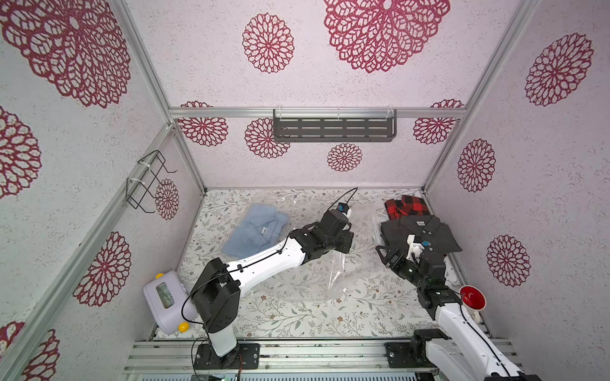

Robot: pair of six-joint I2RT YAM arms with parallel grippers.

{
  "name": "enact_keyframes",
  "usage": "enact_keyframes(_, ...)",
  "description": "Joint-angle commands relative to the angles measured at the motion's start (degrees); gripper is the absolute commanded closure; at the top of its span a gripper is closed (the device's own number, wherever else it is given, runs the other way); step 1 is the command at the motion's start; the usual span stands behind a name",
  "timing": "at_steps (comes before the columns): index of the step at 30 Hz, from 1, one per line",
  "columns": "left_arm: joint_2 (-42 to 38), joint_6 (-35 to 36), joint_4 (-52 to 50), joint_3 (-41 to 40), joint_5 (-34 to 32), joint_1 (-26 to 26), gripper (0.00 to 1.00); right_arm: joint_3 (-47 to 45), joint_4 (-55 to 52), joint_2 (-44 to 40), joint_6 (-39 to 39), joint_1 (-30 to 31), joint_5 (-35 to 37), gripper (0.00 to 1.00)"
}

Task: Place the folded shirt into the vacuum bag
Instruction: Adjust the vacuum bag at the center of the board.

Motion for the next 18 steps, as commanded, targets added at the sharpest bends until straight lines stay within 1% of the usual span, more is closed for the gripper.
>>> enact_keyframes(1,-0.48,-0.36,0.44,-1.39,-0.89,0.92,1.0,0.65,-1.99,1.1,-4.0,-1.91,-2.77,0.21)
enact_keyframes(5,-1.36,-0.4,1.21,-2.81,-0.63,1.77,1.0,-0.49,1.26,6.19,-4.57,-2.31,-3.69,0.23)
enact_keyframes(7,-1.58,-0.4,1.44,-3.37,-0.45,2.13,1.0,-1.36,4.55,9.3,-4.18,-2.23,-5.13,0.26)
enact_keyframes(10,-1.94,-0.36,2.16,-4.2,-0.42,2.75,1.0,-1.88,9.16,14.08,-3.61,-1.72,-7.43,0.36)
enact_keyframes(13,-2.16,-0.62,2.51,-4.93,-0.41,3.32,1.0,-1.72,13.98,18.55,-2.62,-0.89,-8.72,0.56)
enact_keyframes(16,-2.72,-1.29,2.04,-5.46,-1.56,4.03,1.0,-0.79,18.96,23.64,-1.15,0.68,-9.21,0.8)
enact_keyframes(18,-3.26,-2.14,0.95,-5.8,-2.74,5.08,1.0,0.23,22.38,27.4,0.0,2.18,-9.3,0.91)
